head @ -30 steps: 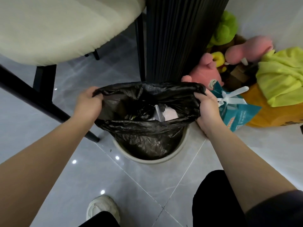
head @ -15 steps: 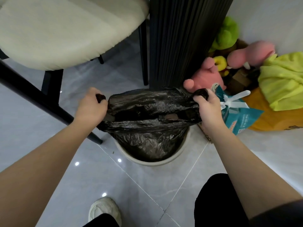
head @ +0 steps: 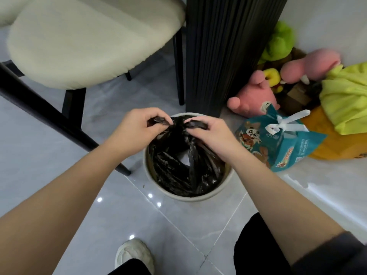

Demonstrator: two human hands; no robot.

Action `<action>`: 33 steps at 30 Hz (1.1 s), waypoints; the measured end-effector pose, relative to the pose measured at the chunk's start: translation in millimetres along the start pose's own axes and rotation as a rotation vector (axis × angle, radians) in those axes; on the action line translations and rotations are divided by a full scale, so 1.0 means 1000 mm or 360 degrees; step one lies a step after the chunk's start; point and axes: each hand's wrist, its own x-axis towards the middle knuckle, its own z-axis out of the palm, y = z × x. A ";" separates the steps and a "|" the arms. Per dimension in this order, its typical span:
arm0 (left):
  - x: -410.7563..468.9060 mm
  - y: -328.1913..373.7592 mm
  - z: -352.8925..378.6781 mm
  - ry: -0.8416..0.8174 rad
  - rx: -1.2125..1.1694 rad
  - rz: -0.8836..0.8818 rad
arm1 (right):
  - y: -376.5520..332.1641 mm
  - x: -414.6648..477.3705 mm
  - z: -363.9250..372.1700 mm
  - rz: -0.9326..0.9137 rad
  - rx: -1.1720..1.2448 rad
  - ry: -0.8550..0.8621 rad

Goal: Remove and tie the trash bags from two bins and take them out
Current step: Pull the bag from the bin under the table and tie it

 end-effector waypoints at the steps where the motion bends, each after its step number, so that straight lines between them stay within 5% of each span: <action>1: -0.002 0.001 -0.001 -0.0033 -0.0055 -0.0004 | 0.001 0.001 0.009 -0.0012 -0.0032 -0.0073; 5: -0.009 0.001 -0.004 -0.0159 -0.0200 -0.0056 | 0.003 0.004 0.034 -0.0185 -0.0194 -0.0241; 11: -0.015 -0.004 -0.013 -0.0191 -0.0366 -0.0280 | 0.008 0.010 0.048 -0.0215 -0.0399 -0.0068; 15: -0.013 -0.031 -0.012 0.0152 -0.0271 -0.0855 | 0.006 0.009 0.048 -0.0126 -0.0405 0.0007; 19: -0.028 -0.055 -0.006 -0.0363 -0.0171 -0.1365 | 0.001 0.007 0.047 -0.0111 -0.0442 0.0025; 21: -0.035 -0.058 0.001 -0.0515 -0.0369 -0.1402 | -0.002 0.007 0.047 -0.0111 -0.0458 0.0049; 33: -0.014 -0.060 0.034 -0.0439 -0.0641 -0.1317 | -0.037 0.006 0.001 -0.0124 -0.0343 0.0311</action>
